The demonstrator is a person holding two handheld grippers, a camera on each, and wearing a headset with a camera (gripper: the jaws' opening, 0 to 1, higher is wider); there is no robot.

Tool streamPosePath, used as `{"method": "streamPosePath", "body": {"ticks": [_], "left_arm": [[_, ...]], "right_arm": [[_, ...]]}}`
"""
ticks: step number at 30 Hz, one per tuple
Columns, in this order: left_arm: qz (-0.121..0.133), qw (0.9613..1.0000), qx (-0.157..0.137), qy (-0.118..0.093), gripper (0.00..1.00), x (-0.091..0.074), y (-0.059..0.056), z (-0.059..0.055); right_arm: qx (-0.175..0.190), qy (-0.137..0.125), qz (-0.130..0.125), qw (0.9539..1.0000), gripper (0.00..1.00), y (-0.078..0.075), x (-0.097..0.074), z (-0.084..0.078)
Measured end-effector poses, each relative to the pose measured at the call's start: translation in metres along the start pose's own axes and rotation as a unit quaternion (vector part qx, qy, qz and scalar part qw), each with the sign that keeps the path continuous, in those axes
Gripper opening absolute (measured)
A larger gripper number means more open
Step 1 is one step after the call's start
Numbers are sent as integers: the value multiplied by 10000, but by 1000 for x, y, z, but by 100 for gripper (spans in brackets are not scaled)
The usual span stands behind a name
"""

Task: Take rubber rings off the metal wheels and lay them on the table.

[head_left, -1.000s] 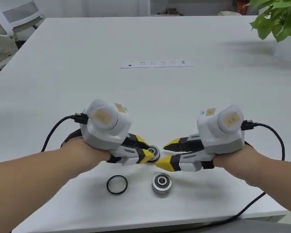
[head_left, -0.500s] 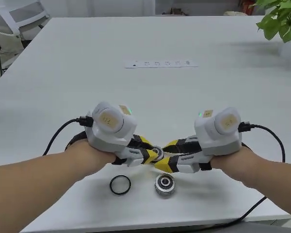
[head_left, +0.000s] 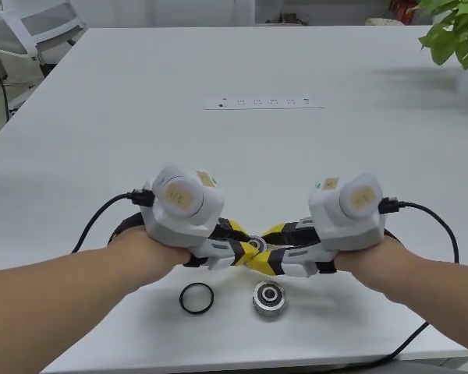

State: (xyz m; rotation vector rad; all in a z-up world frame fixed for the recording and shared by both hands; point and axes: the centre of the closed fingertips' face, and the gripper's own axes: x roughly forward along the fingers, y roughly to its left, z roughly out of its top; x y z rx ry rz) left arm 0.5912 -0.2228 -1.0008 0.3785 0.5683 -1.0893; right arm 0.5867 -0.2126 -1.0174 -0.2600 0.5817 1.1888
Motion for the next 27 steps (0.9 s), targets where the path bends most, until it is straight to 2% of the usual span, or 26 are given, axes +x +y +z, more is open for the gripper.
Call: {"method": "streamPosePath", "body": {"ticks": [27], "left_arm": [[26,9999,-95,-112,13,1,1,1]], "right_arm": [[300,-86,-20,9995,22,0,-9,-4]]}}
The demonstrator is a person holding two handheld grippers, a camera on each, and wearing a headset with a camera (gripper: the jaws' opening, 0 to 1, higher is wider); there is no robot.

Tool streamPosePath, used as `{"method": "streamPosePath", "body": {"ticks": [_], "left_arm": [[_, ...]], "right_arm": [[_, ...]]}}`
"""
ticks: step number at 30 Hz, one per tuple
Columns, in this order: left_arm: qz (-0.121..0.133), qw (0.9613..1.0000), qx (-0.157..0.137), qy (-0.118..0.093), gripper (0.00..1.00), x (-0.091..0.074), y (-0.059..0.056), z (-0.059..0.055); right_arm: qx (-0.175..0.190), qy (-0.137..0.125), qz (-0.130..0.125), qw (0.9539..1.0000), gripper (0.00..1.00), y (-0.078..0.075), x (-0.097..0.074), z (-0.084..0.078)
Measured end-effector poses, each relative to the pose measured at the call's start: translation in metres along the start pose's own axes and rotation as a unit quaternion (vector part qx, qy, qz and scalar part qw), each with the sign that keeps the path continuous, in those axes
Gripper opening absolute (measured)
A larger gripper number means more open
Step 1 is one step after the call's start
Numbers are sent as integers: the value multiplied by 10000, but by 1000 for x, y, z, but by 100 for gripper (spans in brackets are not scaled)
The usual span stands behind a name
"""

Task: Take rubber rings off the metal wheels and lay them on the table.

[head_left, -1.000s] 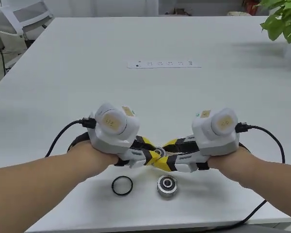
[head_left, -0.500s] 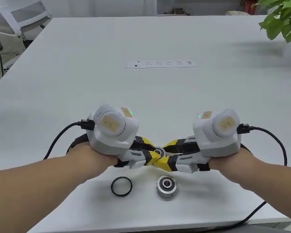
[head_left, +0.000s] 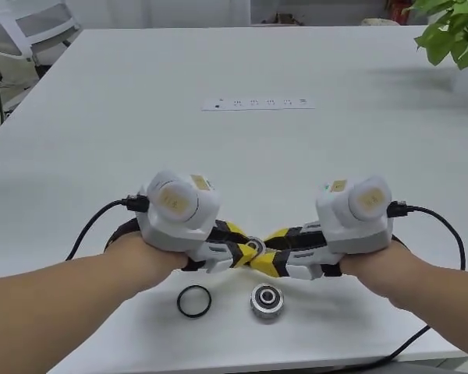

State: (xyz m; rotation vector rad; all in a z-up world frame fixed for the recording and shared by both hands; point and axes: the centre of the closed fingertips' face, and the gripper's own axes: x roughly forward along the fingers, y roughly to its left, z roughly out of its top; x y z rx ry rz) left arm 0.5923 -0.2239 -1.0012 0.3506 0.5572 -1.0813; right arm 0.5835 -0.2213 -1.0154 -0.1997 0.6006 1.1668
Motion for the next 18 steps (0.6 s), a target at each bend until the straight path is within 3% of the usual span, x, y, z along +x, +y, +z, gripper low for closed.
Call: {"method": "streamPosePath", "body": {"ticks": [18], "left_arm": [[20,10000,-46,-8,13,0,0,0]], "right_arm": [[-97,80,-38,9999,19,0,-2,-3]]}}
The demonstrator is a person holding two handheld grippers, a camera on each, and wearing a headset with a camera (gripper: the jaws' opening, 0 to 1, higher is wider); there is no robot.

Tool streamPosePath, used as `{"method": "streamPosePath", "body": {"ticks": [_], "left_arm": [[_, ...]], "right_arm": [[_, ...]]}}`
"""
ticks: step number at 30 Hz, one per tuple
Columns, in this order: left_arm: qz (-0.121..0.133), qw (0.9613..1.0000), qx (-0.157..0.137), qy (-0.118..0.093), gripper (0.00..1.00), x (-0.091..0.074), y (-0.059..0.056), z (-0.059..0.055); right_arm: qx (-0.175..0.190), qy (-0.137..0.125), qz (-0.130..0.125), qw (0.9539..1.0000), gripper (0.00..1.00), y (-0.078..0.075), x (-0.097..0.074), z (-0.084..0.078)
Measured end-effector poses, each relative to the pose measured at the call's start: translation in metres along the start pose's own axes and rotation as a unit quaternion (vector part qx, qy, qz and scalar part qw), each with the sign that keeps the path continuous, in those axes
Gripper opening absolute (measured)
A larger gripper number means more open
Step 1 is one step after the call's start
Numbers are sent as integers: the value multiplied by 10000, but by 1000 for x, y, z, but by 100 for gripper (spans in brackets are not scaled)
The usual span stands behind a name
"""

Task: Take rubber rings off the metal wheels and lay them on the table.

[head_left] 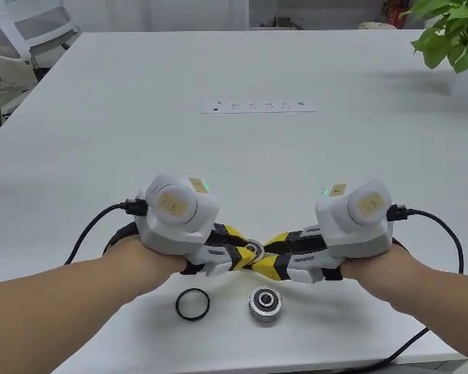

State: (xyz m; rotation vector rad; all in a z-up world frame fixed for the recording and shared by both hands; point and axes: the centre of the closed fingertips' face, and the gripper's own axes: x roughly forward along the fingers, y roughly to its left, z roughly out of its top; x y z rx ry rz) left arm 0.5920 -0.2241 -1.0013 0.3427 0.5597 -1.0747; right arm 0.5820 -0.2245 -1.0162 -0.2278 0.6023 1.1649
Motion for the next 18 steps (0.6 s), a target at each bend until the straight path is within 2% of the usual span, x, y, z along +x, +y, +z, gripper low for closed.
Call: {"method": "streamPosePath", "body": {"ticks": [8,18], "left_arm": [[21,10000,-37,-12,13,0,0,0],[40,10000,-62,-16,13,0,0,0]], "right_arm": [[19,23,-7,10000,16,0,-2,-2],[102,85,-44,9999,4,-2,-5,-6]]}}
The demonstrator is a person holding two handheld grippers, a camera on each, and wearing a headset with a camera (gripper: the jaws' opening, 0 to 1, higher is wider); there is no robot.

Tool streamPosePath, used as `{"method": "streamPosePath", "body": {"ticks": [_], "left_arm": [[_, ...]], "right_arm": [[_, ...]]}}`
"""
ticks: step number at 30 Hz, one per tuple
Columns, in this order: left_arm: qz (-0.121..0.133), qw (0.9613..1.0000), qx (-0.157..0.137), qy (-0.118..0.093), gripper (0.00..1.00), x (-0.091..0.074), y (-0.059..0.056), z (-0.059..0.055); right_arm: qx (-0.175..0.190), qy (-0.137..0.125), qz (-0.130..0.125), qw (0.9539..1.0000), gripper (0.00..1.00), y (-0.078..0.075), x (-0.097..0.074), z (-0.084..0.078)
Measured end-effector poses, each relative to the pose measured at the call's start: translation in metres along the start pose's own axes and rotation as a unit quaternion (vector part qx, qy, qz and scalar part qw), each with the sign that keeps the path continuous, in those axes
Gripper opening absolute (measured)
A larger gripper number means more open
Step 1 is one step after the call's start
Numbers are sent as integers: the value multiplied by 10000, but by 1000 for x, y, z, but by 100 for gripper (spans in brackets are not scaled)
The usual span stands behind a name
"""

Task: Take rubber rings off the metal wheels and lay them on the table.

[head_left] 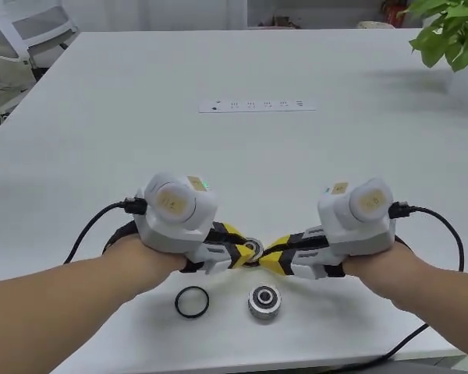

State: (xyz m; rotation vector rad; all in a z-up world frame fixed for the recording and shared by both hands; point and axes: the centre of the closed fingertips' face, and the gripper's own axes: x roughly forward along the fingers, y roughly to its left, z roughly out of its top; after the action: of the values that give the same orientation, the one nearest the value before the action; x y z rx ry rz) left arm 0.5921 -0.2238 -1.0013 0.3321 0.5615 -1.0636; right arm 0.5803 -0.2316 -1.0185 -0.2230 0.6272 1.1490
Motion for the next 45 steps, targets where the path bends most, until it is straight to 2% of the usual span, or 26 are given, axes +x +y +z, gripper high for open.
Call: {"method": "streamPosePath", "body": {"ticks": [6,13,16,26,34,42,45], "left_arm": [[21,10000,6,-2,13,0,0,0],[37,10000,13,5,13,0,0,0],[44,10000,19,6,13,0,0,0],[52,10000,69,3,13,0,0,0],[59,9999,88,10,13,1,1,0],[71,10000,65,18,13,1,1,0],[77,9999,74,24,12,1,1,0]], "right_arm": [[67,10,-15,10000,2,-1,0,0],[417,-36,-39,9991,0,-3,-1,-1],[647,-86,-30,9979,0,-4,-2,0],[1067,-194,-15,9941,0,-6,-5,0],[1714,-416,59,9843,0,-7,-9,4],[1992,-531,74,9785,0,-8,-10,6],[2199,-674,131,9731,0,-7,-11,11]]}}
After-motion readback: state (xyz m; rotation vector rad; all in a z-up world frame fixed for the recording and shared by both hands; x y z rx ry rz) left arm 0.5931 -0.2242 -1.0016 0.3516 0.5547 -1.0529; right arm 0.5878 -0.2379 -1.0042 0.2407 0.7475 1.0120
